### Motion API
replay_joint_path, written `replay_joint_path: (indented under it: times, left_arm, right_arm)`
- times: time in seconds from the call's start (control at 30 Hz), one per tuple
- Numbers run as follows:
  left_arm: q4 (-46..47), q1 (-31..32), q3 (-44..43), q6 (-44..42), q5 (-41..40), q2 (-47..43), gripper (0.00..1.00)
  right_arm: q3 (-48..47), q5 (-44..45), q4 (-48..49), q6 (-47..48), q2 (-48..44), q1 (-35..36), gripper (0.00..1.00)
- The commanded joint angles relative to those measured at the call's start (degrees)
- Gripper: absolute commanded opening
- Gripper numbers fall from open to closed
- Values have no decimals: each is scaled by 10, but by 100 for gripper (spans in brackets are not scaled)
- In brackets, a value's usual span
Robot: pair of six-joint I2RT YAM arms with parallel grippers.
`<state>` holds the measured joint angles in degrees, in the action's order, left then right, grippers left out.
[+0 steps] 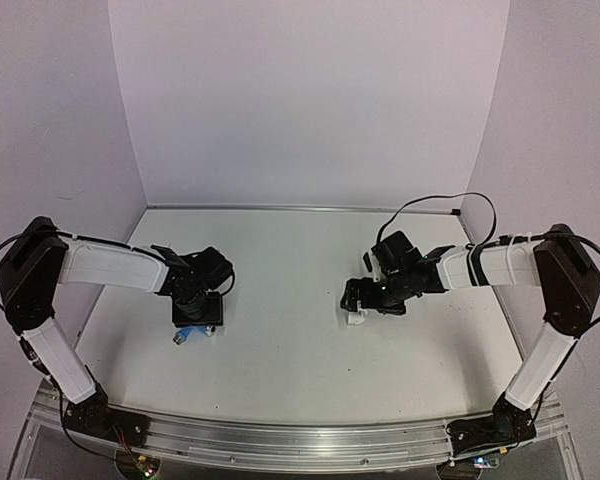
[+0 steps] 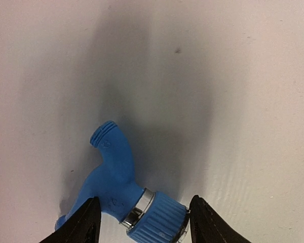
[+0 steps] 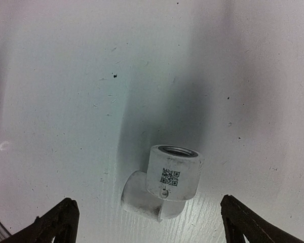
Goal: Install the water faucets
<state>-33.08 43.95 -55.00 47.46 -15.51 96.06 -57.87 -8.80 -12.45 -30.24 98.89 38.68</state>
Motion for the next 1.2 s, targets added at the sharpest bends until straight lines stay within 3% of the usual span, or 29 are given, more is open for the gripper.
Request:
replay_joint_path:
  times: [0.0,0.4,0.53,0.7,1.0,1.17]
  left_arm:
    - [71,16,-40,-23,91,43,61]
    - [103,50,-162,-92,136,118,63]
    - [112,51,-169,-104,133,87,67]
    - [114,51,-162,-113,125,35,81]
    - [125,51,-117,-109,117,-63,88]
    - [129,51,-98,-98,120,-85,90]
  right_arm:
    - [-6,8,11,4,-3,4,98]
    - [-8,10,5,8,-17,9,98]
    - [-4,13,2,9,-20,9,98]
    - [-1,19,1,11,-15,9,98]
    - [-35,38,-15,1,13,8,98]
    - [-122,94,-123,-24,88,7,93]
